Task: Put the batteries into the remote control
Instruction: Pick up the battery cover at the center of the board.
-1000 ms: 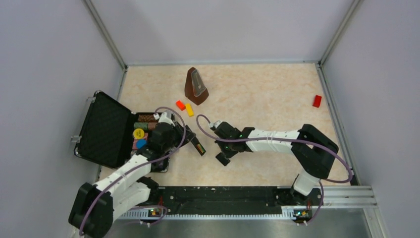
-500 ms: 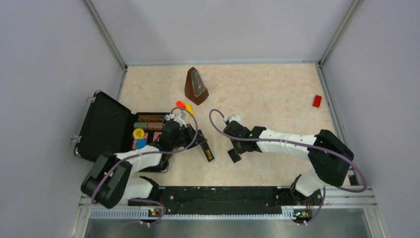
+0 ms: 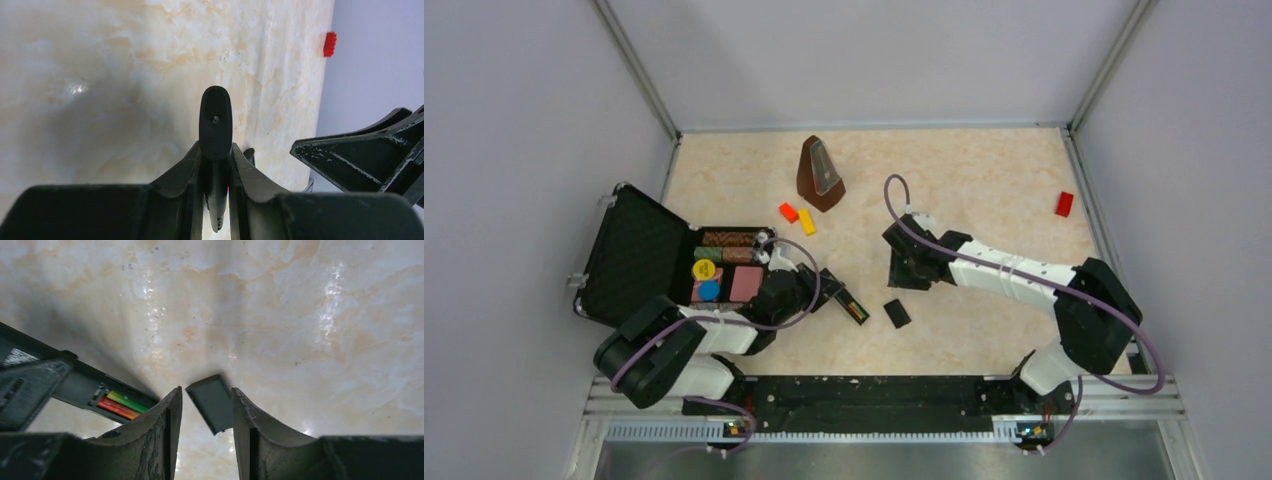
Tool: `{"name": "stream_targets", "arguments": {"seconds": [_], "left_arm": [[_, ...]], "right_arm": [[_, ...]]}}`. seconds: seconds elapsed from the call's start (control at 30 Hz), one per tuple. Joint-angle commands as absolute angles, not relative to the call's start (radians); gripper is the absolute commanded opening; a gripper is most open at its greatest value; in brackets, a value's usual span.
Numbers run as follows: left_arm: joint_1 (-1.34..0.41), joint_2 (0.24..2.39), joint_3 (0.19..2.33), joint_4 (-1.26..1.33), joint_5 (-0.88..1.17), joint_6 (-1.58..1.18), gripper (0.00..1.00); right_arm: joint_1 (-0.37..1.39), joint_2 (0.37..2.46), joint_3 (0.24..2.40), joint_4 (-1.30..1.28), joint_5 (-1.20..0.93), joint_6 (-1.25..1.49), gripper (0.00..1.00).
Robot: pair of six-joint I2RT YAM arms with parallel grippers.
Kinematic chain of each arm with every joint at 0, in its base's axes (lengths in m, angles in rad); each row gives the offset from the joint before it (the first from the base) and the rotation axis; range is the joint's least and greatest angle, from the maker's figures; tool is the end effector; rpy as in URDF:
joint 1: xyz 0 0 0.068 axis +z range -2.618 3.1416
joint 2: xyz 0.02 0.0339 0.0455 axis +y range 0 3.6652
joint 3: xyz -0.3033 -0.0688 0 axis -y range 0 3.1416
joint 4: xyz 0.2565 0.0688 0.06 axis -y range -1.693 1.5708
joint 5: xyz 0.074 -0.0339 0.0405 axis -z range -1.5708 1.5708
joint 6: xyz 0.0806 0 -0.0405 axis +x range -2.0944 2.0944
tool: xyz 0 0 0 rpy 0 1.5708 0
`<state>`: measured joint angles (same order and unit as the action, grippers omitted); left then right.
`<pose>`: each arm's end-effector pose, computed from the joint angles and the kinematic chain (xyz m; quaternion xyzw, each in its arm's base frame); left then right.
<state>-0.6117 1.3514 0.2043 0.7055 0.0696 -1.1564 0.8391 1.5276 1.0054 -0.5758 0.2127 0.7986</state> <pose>0.2045 -0.1503 0.1344 -0.2092 0.8182 -0.4322 0.3163 0.2323 0.2332 0.2046 0.0053 0.9670 0.0996 0.2344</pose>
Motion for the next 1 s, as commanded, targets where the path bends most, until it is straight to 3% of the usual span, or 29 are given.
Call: {"name": "stream_targets", "arguments": {"seconds": [0.0,0.37,0.97], "left_arm": [[-0.688,1.340,0.146,0.853,-0.199,-1.280,0.00],[-0.774,1.315,0.098,0.834,-0.363,-1.342,0.00],[-0.793,1.239,0.147,0.743,-0.372,-1.248,0.00]], "right_arm": [[0.824,1.527,1.064,-0.604,0.182,1.074,0.40],[0.819,1.549,1.012,-0.647,0.091,1.452,0.28],[0.775,1.707,0.987,-0.632,0.046,1.540,0.29]]}}
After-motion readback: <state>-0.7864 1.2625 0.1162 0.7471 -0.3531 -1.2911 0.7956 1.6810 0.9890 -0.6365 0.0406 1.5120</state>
